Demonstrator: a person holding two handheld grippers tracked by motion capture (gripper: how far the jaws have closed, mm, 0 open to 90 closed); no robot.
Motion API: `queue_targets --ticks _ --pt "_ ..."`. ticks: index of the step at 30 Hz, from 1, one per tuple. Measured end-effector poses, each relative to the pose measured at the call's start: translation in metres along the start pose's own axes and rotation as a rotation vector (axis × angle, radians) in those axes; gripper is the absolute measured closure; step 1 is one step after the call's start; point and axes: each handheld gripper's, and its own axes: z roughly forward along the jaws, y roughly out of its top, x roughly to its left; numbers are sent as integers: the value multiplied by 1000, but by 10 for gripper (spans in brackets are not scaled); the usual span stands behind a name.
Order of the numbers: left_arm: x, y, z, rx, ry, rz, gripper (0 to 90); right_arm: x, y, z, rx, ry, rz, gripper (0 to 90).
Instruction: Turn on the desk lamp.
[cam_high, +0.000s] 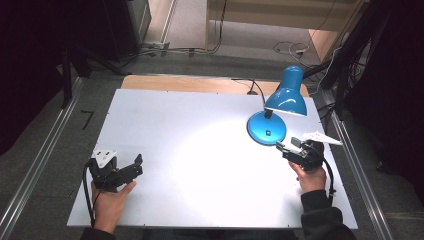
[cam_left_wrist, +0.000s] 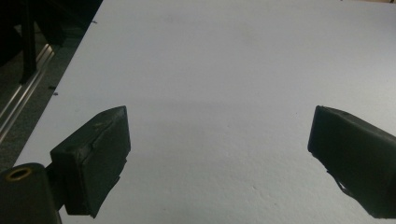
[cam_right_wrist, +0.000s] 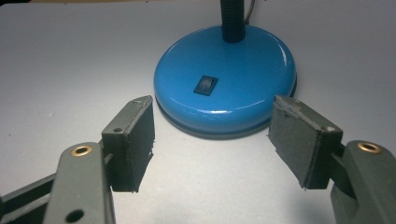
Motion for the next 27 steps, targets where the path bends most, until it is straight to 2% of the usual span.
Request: queue_targets --ticks 27 --pt "0 0 0 0 -2 1 64 -12 -14 -21 10 -33 -1 294"
